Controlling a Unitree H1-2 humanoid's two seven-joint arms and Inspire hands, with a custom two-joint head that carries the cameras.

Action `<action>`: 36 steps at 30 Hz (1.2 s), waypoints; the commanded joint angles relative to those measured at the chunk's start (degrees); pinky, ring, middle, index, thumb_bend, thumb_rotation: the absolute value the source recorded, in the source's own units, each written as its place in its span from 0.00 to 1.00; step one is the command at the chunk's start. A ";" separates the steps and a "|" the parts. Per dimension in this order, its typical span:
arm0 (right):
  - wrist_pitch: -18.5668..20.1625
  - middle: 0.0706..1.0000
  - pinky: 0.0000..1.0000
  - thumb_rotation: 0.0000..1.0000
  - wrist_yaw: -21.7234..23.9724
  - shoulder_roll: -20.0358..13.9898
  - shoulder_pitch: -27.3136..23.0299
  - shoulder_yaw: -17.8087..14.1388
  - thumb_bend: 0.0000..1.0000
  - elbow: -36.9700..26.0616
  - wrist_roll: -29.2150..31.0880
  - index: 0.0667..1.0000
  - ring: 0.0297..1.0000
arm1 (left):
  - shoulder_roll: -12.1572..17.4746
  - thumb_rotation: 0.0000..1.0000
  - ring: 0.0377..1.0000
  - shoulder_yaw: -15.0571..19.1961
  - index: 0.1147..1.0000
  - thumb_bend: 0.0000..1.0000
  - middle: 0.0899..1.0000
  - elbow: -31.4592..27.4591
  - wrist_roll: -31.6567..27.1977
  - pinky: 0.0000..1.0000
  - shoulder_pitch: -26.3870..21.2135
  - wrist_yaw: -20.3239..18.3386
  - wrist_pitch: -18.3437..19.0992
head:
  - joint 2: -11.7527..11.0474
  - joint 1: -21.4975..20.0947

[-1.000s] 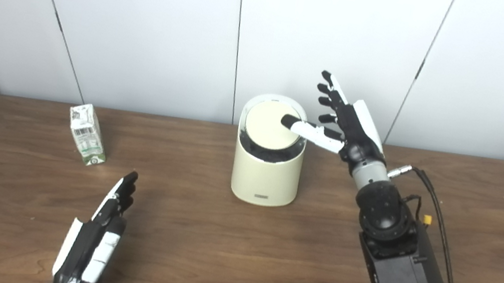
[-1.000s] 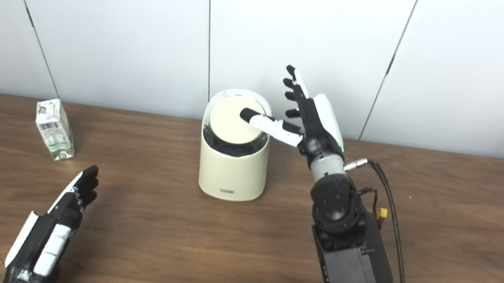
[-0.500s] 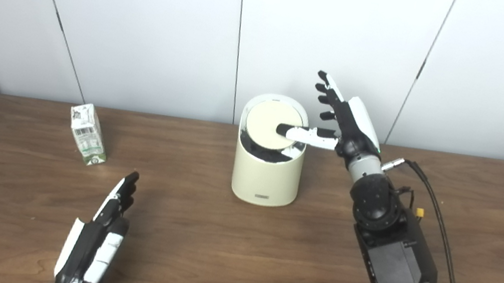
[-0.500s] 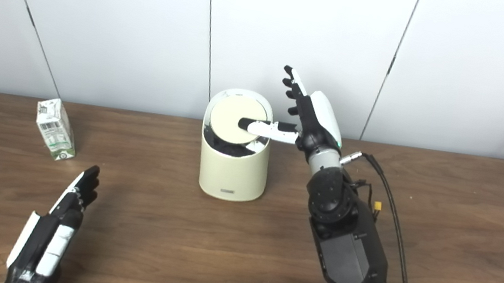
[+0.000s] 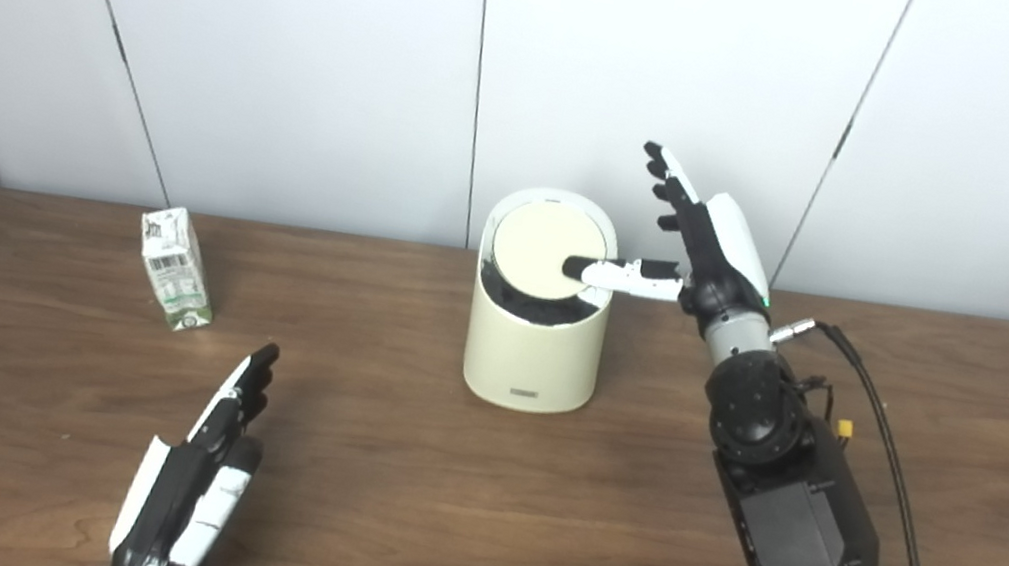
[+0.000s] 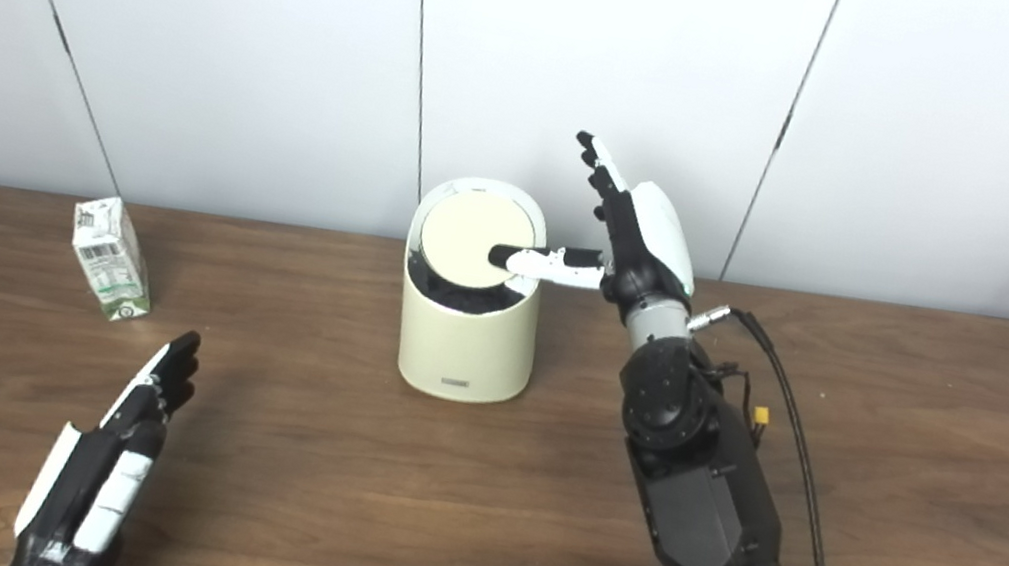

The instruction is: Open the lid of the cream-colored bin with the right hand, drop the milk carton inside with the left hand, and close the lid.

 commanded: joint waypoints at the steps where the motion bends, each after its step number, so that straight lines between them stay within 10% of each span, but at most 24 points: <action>1: -1.23 0.92 0.79 0.35 -1.04 -0.44 -3.36 0.11 0.91 -1.26 -1.19 0.92 0.89 | -1.28 0.88 1.00 -1.17 1.00 0.70 1.00 2.41 -0.06 1.00 2.81 0.61 -0.73 | 0.03 0.02; 36: 0.89 0.93 0.85 0.15 2.08 -3.97 -3.69 8.55 1.00 -6.51 -16.28 0.95 0.93 | -1.45 0.83 1.00 -0.95 1.00 0.76 1.00 1.15 -1.46 1.00 3.12 1.10 0.20 | 1.20 -0.25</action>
